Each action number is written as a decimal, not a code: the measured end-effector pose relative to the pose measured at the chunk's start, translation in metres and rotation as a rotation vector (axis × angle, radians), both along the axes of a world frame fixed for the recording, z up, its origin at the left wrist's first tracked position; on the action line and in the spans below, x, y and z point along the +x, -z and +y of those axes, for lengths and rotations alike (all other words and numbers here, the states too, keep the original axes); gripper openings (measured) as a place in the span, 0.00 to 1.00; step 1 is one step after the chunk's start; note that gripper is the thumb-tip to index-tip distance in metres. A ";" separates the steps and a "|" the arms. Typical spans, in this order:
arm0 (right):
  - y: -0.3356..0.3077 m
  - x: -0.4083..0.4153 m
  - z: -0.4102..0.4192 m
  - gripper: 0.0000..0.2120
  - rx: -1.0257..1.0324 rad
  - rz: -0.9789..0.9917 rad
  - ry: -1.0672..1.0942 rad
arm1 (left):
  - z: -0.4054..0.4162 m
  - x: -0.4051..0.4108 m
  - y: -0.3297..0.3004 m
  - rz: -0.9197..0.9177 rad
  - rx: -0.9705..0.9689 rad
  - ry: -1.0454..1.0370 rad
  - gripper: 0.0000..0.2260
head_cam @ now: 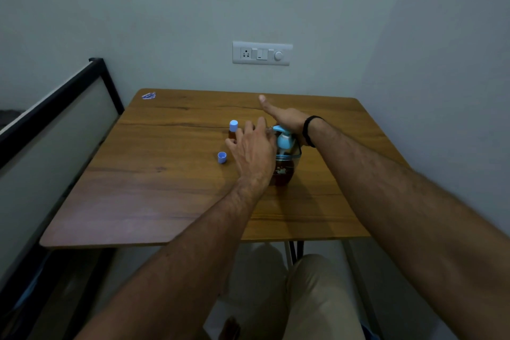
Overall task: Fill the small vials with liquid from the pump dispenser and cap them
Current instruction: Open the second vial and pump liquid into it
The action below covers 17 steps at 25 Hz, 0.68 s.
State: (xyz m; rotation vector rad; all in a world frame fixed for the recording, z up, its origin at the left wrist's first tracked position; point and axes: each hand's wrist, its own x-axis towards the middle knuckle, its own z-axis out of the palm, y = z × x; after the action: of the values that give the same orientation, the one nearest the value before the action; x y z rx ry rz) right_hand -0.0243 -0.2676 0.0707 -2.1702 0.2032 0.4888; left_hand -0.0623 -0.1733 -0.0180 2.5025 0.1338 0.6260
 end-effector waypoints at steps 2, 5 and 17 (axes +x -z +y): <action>0.004 0.001 0.001 0.44 -0.012 -0.065 0.004 | 0.001 0.001 -0.001 0.010 0.008 0.008 0.08; 0.012 0.005 0.003 0.33 -0.109 -0.151 0.043 | 0.002 -0.001 -0.002 0.025 0.009 0.016 0.09; 0.004 0.001 0.002 0.43 -0.089 -0.078 -0.017 | 0.000 0.000 0.001 -0.019 0.029 -0.006 0.07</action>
State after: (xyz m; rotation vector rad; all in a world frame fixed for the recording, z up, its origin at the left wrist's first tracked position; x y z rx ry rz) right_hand -0.0232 -0.2654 0.0669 -2.2755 0.1664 0.4104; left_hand -0.0621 -0.1735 -0.0192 2.5245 0.1266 0.6582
